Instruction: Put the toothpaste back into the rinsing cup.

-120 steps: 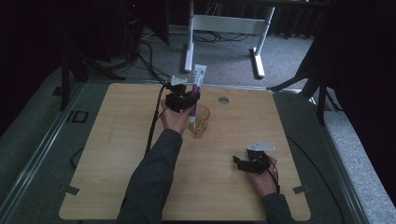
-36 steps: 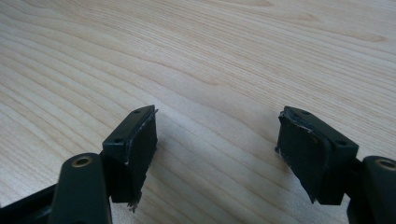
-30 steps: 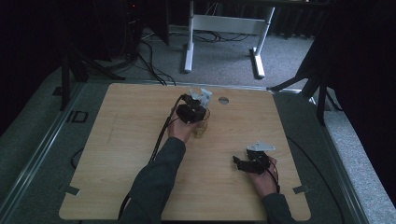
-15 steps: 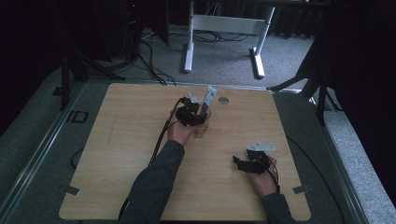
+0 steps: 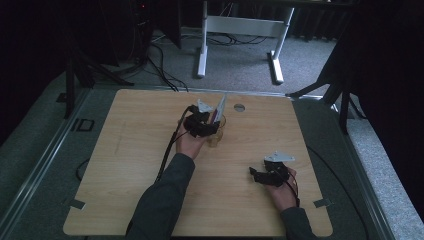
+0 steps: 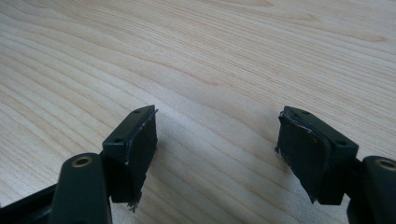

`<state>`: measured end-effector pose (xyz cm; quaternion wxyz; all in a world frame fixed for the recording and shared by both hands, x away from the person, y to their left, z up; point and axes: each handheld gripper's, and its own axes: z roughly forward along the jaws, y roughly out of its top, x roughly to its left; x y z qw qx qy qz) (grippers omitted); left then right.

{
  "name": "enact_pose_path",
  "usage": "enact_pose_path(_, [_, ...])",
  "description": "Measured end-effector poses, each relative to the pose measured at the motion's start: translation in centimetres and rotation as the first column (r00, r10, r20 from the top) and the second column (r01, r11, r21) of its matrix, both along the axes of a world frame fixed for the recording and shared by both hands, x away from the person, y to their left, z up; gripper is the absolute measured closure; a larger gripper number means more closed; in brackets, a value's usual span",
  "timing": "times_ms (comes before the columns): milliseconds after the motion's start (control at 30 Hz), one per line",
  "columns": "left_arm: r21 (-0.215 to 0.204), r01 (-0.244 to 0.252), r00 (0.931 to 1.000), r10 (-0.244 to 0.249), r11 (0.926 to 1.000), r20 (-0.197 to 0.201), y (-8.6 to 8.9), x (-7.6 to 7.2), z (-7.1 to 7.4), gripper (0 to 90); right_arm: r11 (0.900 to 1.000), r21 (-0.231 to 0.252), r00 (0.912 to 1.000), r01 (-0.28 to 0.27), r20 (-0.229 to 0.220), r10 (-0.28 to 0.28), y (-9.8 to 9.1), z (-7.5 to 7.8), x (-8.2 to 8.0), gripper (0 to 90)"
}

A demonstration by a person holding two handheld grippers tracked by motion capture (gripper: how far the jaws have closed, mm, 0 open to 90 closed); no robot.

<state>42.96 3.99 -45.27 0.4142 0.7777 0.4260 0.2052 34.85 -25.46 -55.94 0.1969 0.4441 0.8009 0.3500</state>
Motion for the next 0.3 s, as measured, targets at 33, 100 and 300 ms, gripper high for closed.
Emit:
enact_pose_path(33, [-0.002,-0.009,0.9999,0.009,1.0000,0.007,0.4,-0.3,0.1,48.8,1.0000,0.000,1.0000,0.000,0.000,0.000,0.0,0.0,0.0,28.2])
enact_pose_path(100, [-0.002,-0.031,0.9994,0.031,0.9995,0.012,1.5,-0.7,0.1,47.4,1.0000,0.000,1.0000,0.000,0.000,0.000,0.0,0.0,0.0,28.2])
enact_pose_path(300, [-0.018,-0.144,0.9891,0.144,0.9894,-0.033,5.9,-1.5,-2.3,43.3,1.0000,0.000,1.0000,0.001,0.000,-0.001,0.0,0.0,0.0,28.2])
